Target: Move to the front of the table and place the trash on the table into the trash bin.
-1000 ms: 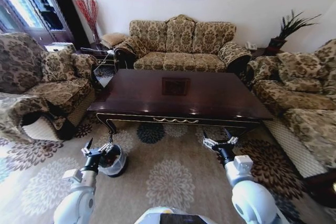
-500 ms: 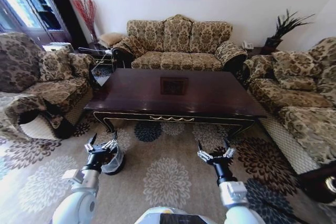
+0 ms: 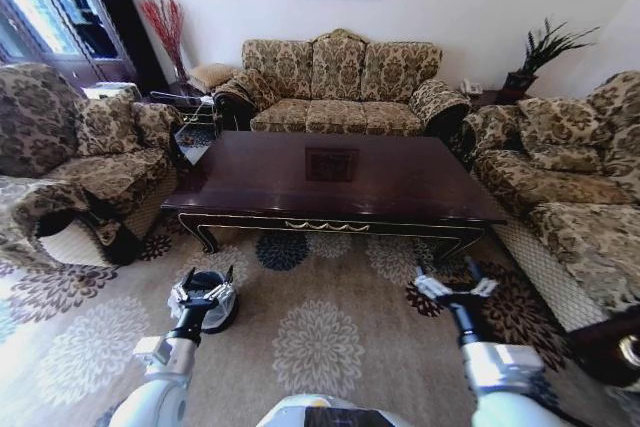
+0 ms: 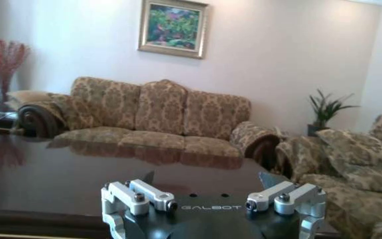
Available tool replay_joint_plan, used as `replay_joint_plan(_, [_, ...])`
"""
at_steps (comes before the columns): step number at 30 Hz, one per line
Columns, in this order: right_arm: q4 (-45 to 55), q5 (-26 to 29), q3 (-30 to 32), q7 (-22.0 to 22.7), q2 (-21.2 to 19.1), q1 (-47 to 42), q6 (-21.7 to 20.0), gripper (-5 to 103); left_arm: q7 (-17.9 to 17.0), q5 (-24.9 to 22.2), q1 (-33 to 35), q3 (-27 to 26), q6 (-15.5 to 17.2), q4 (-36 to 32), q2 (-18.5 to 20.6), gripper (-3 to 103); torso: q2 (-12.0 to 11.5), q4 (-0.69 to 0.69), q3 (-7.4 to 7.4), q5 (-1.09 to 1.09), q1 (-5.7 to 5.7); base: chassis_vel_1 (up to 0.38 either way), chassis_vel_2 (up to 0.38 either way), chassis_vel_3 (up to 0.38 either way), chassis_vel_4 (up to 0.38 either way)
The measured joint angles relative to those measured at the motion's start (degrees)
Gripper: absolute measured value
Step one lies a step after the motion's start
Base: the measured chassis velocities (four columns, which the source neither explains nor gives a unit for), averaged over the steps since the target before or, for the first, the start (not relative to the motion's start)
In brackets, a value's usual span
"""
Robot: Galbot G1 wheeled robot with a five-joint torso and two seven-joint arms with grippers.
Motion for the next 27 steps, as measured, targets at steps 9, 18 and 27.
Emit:
replay_joint_plan(9, [-0.12,1.75,2.28,-0.45,0.0,-0.59,0.25,100,-2.66,0.78,-1.2,1.33,2.41,-0.11,1.14,100,0.0,0.02,0.0,-0.01,0.0,0.0,0.0,0.0,0.0])
replay_joint_plan(18, [-0.17,1.5,1.92,-0.28,0.01,-0.56,0.25,100,-2.75,0.81,-1.22,1.33,2.47,-0.15,1.13,100,0.0,0.02,0.0,-0.01,0.0,0.0,0.0,0.0,0.0])
replay_joint_plan(27, [-0.2,1.38,1.81,-0.19,0.01,-0.54,0.25,100,-2.75,0.8,-1.2,1.31,2.47,-0.15,1.11,100,0.0,0.02,0.0,-0.01,0.0,0.0,0.0,0.0,0.0])
